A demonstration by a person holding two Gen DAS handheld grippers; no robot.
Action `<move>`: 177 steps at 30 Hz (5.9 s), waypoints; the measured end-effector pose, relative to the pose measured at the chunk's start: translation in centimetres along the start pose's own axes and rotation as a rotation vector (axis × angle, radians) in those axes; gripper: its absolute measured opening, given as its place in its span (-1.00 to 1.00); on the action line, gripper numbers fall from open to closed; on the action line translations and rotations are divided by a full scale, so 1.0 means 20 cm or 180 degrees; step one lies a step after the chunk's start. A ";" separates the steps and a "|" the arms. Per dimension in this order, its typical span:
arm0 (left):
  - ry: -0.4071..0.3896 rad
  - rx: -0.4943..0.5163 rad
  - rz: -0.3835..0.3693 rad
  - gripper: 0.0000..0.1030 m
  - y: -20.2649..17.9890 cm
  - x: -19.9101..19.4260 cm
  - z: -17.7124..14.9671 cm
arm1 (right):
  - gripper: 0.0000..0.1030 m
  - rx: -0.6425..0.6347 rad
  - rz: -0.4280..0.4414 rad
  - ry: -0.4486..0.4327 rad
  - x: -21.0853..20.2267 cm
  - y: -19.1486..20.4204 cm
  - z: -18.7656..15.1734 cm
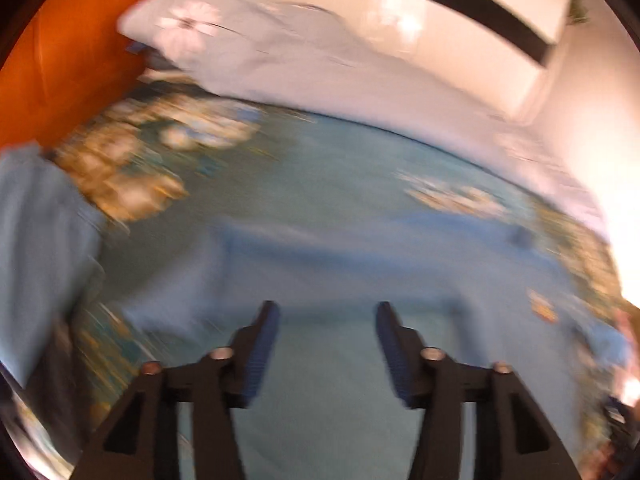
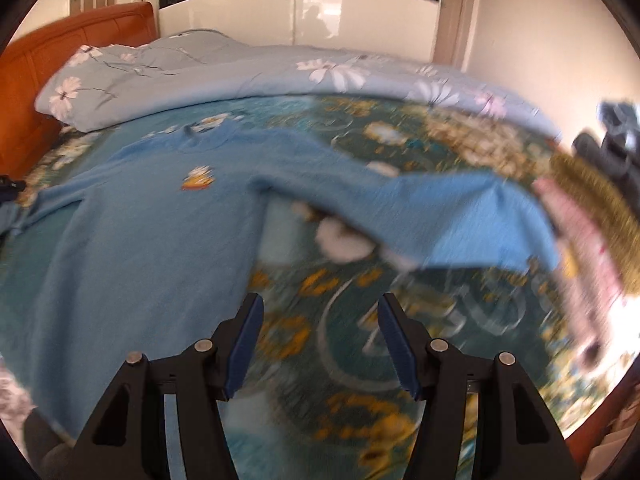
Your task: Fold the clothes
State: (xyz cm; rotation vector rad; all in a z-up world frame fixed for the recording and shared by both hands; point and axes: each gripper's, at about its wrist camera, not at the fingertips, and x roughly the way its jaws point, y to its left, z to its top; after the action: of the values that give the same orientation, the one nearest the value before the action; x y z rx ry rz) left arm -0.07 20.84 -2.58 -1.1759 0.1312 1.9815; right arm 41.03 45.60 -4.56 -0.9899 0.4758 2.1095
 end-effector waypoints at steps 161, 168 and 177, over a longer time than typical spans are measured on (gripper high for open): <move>0.0219 -0.0290 -0.0421 -0.50 -0.22 0.55 0.34 | -1.00 0.0203 0.1095 0.0464 0.77 0.11 0.76; -0.0120 -0.0068 0.0143 0.31 0.04 0.11 0.24 | -1.00 0.0256 0.1081 0.0376 0.67 0.12 0.70; 0.0189 0.0180 0.1269 0.35 0.37 0.19 0.09 | -0.99 0.0196 0.0890 0.0558 0.59 0.16 0.58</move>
State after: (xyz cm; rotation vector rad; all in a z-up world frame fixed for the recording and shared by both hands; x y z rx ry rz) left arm -7.16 18.92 -6.67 -1.2447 0.4816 2.2672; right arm 27.76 55.93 -6.25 -1.1321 0.8025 2.2456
